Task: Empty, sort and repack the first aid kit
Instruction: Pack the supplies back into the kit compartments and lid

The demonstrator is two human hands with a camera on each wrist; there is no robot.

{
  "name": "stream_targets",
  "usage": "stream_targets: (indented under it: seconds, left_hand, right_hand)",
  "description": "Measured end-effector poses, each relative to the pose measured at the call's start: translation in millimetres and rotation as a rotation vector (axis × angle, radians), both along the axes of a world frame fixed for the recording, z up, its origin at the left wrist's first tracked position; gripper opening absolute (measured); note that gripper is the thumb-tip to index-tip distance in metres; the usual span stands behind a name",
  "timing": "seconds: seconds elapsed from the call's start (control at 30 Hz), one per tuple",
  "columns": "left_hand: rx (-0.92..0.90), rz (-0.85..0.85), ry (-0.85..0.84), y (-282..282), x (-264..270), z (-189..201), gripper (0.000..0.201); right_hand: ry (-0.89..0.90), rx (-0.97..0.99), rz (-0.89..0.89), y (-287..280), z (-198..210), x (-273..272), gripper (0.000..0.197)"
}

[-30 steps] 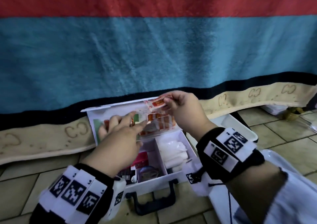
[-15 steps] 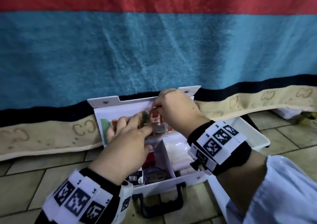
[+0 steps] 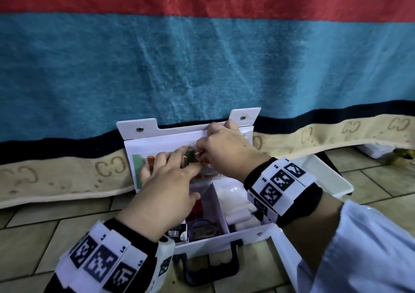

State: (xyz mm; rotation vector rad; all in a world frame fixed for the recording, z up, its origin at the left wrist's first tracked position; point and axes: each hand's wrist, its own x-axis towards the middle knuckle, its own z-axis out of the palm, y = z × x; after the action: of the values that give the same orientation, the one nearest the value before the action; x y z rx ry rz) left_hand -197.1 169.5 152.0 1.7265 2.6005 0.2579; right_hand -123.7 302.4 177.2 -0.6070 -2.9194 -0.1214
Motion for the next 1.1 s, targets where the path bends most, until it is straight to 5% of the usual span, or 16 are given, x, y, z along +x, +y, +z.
stream_targets:
  seconds: [0.3, 0.5, 0.63, 0.73, 0.83, 0.93, 1.0, 1.1]
  left_hand:
    - [-0.036, 0.008, -0.021, 1.7, -0.1, 5.4, 0.040]
    - [-0.037, 0.010, -0.045, 1.9, -0.1, 7.3, 0.039]
    - [-0.029, 0.007, -0.049, 0.4, 1.4, 12.2, 0.046]
    - [0.197, 0.067, -0.030, -5.5, -2.7, 21.8, 0.046]
    - [0.529, 0.232, 0.056, -13.9, -21.3, 33.7, 0.043]
    - [0.447, 0.307, 0.055, -15.0, -49.0, 35.9, 0.043]
    - [0.359, 0.232, 0.042, -15.5, -58.3, 33.9, 0.035]
    - [0.251, 0.141, 0.070, -23.7, -59.8, 30.4, 0.049]
  right_hand:
    - [-0.227, -0.006, -0.048, -8.2, 14.4, 2.3, 0.027]
    - [-0.054, 0.183, -0.041, -7.7, 10.3, 0.9, 0.015]
    - [-0.035, 0.090, -0.048, -7.2, 5.1, 6.1, 0.021]
    - [0.208, 0.144, -0.008, -0.5, 5.3, 13.4, 0.015]
    - [0.397, 0.149, -0.115, 11.3, 11.3, 37.6, 0.040]
    - [0.312, 0.133, -0.207, 22.1, 14.2, 55.5, 0.046]
    - [0.297, 0.153, -0.190, 26.3, 8.4, 59.5, 0.035]
    - [0.369, 0.176, -0.182, 27.0, -1.7, 61.0, 0.032]
